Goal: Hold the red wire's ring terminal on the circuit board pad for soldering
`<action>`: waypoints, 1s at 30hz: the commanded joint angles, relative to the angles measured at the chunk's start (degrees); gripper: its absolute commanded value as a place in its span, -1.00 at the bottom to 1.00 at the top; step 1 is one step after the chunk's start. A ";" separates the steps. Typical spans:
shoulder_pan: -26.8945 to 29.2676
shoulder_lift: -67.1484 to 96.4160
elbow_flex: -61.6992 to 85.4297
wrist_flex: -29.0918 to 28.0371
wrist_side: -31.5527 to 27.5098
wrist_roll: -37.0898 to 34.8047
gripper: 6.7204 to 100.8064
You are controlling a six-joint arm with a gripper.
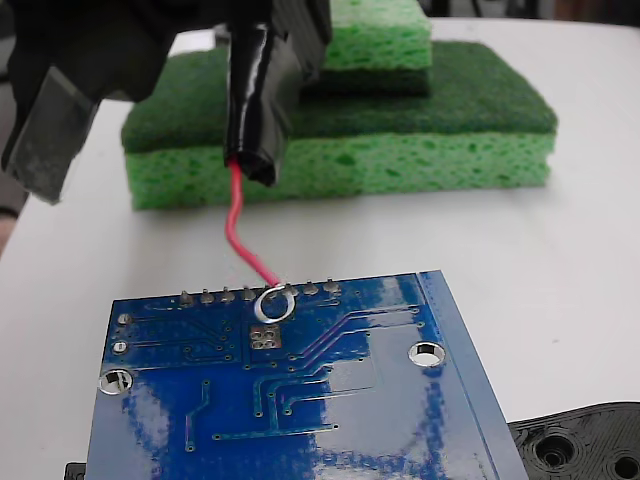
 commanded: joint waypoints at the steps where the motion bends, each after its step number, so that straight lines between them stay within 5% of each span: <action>1: 0.26 -0.44 -0.70 -0.26 -1.58 -0.09 0.99; 30: 0.79 -1.58 -1.23 -0.44 -1.93 -0.44 0.99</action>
